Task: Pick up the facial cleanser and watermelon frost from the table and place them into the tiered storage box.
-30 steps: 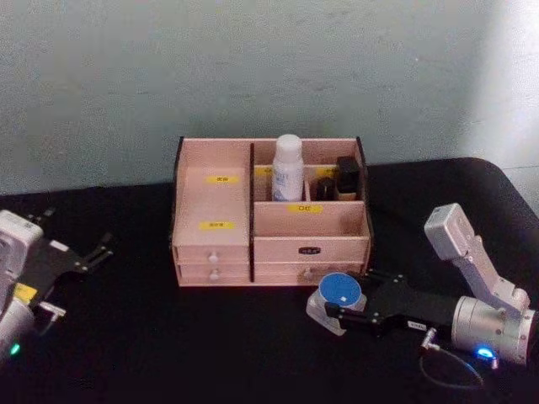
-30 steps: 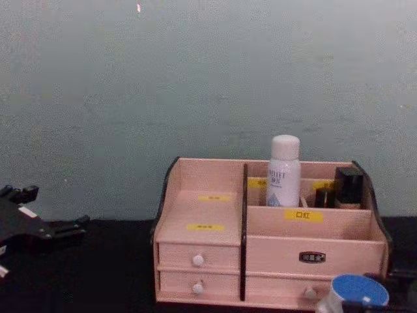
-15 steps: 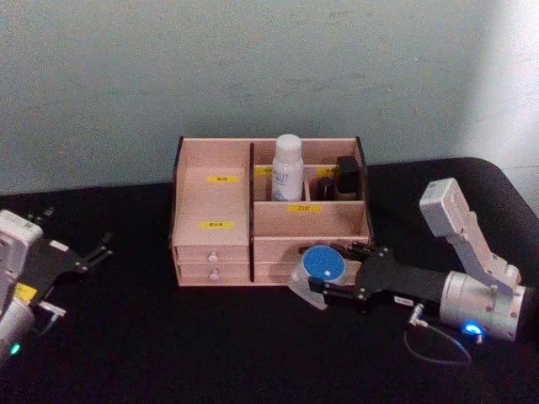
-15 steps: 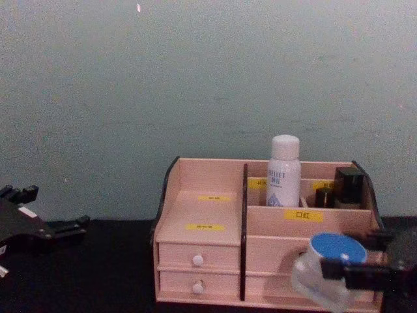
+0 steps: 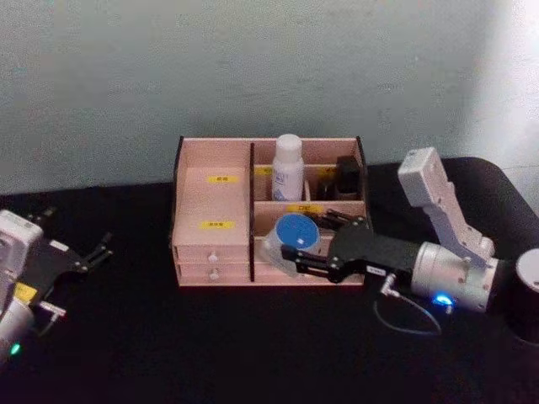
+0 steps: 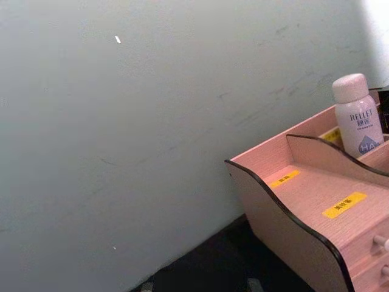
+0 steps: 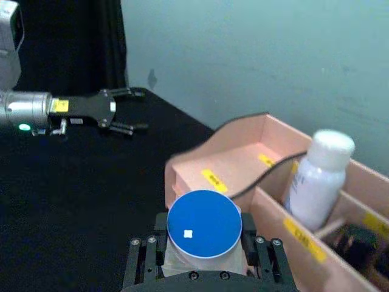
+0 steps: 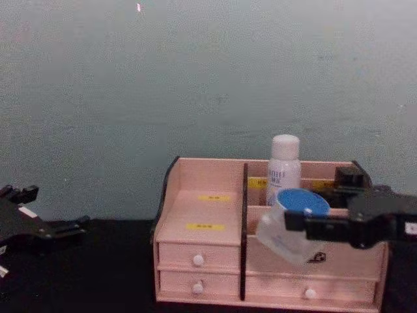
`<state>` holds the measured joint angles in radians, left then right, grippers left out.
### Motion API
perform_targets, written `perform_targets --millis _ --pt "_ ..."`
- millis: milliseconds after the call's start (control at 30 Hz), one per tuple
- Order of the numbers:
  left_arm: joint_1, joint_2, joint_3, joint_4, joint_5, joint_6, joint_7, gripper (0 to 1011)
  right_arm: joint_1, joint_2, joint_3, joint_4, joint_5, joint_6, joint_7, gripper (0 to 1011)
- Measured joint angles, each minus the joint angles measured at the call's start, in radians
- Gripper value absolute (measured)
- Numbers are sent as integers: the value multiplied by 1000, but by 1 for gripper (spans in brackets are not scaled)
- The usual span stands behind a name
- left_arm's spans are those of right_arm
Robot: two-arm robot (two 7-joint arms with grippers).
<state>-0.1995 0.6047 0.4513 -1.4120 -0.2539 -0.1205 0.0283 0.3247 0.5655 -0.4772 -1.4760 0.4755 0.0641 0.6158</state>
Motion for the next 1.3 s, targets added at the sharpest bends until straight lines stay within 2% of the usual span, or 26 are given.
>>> perform_targets --millis 533,867,1133,1300 --pt "0 0 0 0 0 0 0 1001 121 -82 -53 74 -15 -30 31 716" --pt "0 0 0 0 0 0 0 1001 182 -124 -83 135 -21 -27 44 716" --pt "0 0 0 0 0 0 0 1001 261 -188 -116 238 -47 -14 37 716" --pt "0 0 0 0 0 0 0 1001 293 -219 -122 291 -59 -8 23 715"
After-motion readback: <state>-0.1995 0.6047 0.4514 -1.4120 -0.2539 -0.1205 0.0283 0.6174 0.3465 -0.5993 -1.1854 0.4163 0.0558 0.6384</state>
